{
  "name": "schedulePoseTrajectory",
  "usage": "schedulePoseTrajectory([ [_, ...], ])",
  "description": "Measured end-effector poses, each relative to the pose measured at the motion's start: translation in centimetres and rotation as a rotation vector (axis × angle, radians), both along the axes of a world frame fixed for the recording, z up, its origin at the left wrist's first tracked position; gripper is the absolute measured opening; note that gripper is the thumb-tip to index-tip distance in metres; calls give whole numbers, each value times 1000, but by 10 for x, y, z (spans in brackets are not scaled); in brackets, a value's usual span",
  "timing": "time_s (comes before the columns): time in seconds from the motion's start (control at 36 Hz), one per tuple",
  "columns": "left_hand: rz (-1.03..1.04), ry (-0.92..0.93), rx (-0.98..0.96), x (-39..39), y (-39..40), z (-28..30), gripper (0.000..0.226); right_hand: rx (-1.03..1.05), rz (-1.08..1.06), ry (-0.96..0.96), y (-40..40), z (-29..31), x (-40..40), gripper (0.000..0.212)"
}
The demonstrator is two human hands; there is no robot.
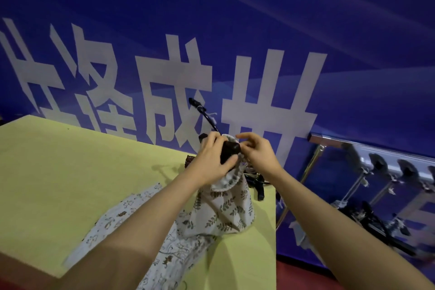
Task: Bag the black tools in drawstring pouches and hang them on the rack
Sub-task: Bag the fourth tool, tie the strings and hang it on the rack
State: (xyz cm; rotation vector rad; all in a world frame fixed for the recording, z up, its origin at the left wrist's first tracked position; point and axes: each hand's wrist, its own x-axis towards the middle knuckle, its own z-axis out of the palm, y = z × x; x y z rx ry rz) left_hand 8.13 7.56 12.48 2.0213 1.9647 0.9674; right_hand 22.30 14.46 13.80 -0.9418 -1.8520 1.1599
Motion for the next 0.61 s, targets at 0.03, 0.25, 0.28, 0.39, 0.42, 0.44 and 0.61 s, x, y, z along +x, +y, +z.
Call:
schedulePoseTrajectory([
  [0.03, 10, 31, -27, 2, 1, -2, 52, -17, 5, 7, 0, 1, 2, 19],
  [0.25, 106, 167, 3, 11, 5, -8, 50, -201, 78, 57, -4, 0, 19, 30],
  [0.28, 123, 171, 16, 11, 6, -8, 46, -207, 95, 40, -5, 0, 19, 35],
  [0.39, 148, 272, 53, 18, 6, -8, 43, -197, 122, -85, -12, -5, 25, 40],
  [0.42, 151, 305, 58, 20, 6, -7, 45, -187, 118, -101, -13, -7, 26, 36],
  [0.44, 157, 330, 66, 21, 5, -7, 48, -167, 101, -119, -14, -8, 27, 32],
  [0.61, 233, 433, 81, 28, 5, -1, 48, 102, -34, -317, -17, -4, 30, 22],
])
